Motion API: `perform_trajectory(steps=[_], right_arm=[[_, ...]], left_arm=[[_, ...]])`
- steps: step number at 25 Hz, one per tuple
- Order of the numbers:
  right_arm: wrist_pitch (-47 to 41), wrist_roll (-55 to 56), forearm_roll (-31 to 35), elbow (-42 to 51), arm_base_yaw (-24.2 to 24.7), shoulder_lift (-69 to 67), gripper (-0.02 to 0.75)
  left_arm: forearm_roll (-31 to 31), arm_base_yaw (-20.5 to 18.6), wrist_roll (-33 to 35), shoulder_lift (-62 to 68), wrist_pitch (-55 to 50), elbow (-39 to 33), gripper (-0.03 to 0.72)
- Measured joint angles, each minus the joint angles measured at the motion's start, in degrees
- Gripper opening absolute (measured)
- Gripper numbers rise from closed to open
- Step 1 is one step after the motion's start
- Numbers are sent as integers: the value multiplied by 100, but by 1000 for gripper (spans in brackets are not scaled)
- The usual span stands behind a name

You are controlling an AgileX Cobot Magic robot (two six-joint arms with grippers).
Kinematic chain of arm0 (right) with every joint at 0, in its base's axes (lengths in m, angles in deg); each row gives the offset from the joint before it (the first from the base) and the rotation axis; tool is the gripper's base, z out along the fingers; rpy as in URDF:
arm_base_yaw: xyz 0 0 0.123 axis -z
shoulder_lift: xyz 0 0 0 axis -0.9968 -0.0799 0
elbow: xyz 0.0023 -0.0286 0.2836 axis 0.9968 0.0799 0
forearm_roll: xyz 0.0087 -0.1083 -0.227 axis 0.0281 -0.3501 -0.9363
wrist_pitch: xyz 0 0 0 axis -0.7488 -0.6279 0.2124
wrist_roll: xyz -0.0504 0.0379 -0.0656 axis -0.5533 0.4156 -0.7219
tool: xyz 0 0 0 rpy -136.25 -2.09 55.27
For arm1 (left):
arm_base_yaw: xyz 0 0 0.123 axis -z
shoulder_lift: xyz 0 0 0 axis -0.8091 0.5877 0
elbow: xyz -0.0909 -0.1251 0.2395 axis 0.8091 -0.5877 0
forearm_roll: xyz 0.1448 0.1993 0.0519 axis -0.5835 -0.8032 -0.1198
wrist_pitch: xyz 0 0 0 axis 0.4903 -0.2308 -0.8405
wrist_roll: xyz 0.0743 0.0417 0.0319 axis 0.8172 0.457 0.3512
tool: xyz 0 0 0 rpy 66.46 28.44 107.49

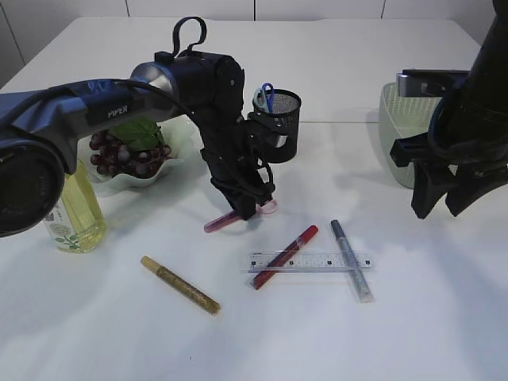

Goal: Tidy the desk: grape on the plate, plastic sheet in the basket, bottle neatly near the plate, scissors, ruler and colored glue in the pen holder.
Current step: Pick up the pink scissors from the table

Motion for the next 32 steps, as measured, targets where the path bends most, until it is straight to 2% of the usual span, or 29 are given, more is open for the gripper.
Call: perform_trajectory(steps=[6, 11, 32], right_arm=[[0, 0, 69, 0, 0, 0, 365], [0, 0, 74, 0, 0, 0, 365], [0, 0, 123, 0, 0, 0, 365]], left_arm=[[-36, -72, -957, 0, -38, 54, 131], [-85, -142, -1480, 77, -116, 269, 131], [205, -191, -1799, -159, -151, 279, 131]])
